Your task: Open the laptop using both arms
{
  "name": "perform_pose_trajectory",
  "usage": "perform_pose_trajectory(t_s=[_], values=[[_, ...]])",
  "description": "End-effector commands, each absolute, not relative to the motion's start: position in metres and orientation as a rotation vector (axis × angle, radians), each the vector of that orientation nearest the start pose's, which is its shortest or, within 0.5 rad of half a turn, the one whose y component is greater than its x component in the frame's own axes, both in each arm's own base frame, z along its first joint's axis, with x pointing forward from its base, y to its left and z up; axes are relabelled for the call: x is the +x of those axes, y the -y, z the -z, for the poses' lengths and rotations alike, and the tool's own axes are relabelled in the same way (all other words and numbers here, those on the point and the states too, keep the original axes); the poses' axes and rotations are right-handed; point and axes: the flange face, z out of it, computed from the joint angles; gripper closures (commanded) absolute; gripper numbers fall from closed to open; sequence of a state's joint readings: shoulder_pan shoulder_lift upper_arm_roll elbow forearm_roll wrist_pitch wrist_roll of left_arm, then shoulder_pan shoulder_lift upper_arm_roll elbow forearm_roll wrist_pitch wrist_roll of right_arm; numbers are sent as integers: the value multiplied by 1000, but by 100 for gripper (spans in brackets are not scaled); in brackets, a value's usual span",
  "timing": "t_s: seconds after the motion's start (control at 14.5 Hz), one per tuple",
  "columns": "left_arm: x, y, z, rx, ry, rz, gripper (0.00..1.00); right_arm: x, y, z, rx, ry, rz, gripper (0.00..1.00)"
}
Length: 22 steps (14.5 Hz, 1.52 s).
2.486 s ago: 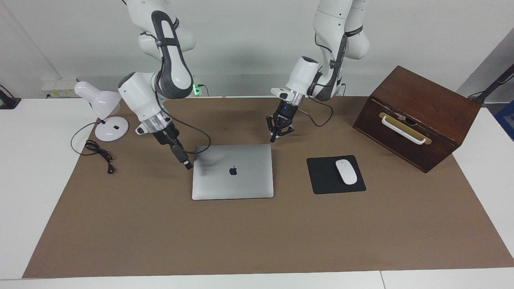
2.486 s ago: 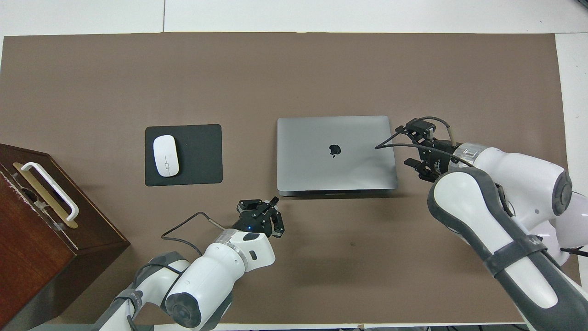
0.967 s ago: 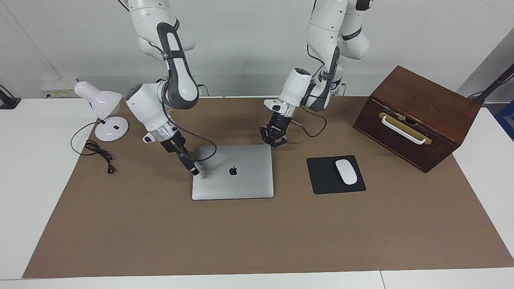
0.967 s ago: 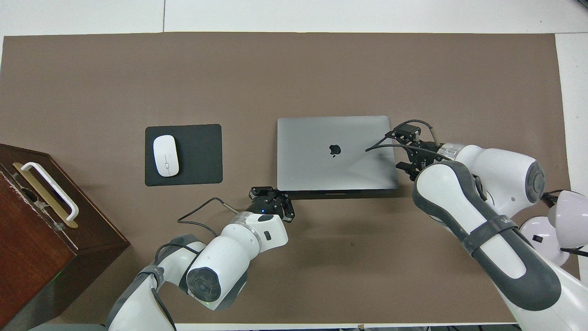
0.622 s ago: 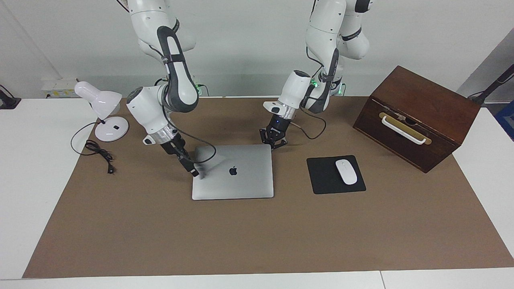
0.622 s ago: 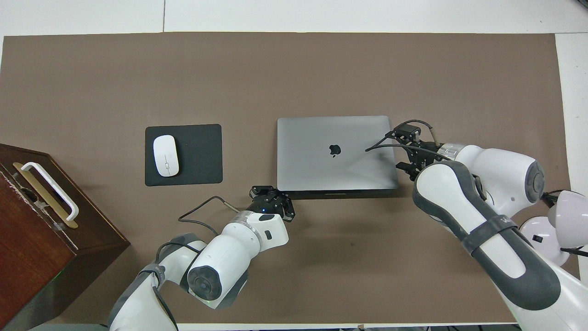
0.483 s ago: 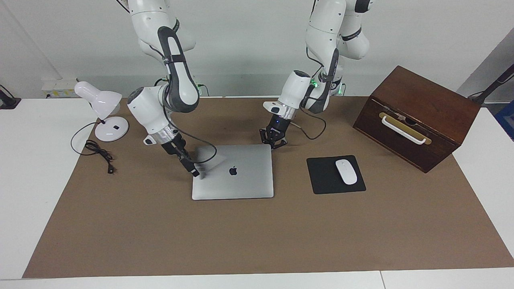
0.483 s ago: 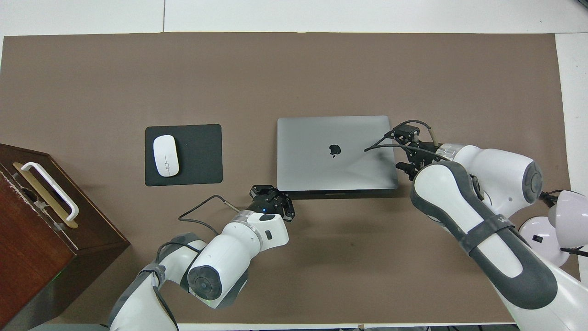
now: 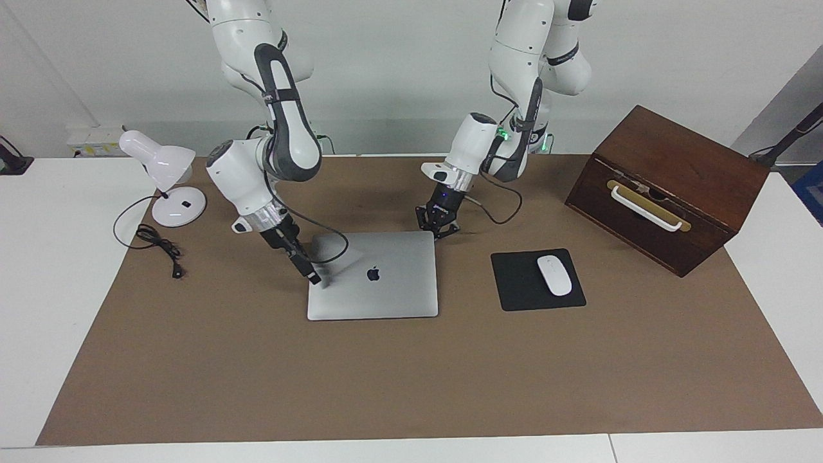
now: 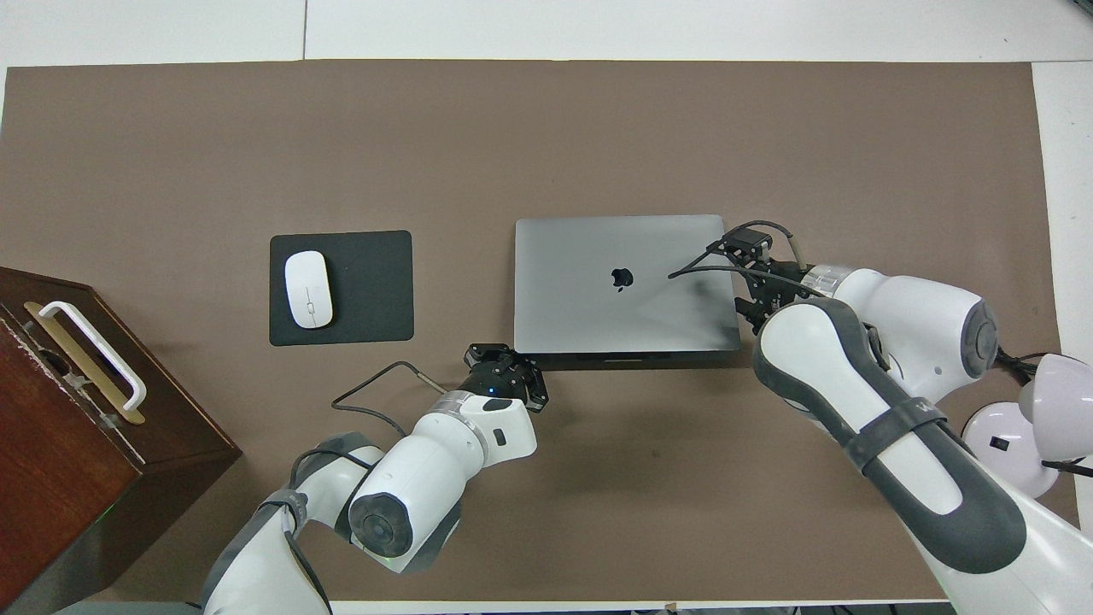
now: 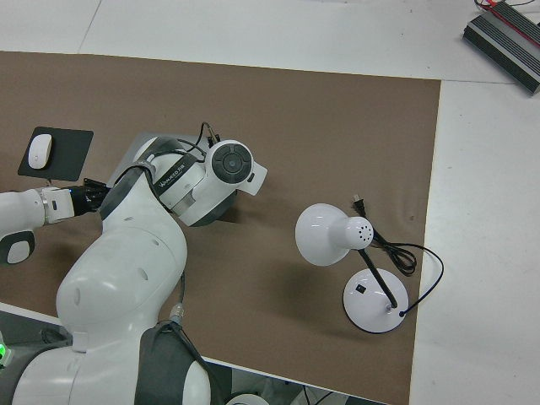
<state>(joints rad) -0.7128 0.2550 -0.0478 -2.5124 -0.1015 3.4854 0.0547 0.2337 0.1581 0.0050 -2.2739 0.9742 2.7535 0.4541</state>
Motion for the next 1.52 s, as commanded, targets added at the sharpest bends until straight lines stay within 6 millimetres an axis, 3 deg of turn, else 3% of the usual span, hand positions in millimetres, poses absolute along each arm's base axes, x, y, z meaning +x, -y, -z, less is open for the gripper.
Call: perform_pose_trajectory(t_s=[0.0,0.9,1.11,1.45], values=[[388,345,-256,-2990,-1110,1122,100,553,-127,-316,-2178,-1276,131,0],[388,345,-249,-2992,-1111,1105,100,576,-134,-332,-2097,-1297,194,0],[388,346,-249,-2992,-1111,1105,100,577,-156,-338,-2061,-1286,174,0],[389,346,-248,-2993,-1111,1102,100,583,-157,-344,-2056,-1280,218,0]])
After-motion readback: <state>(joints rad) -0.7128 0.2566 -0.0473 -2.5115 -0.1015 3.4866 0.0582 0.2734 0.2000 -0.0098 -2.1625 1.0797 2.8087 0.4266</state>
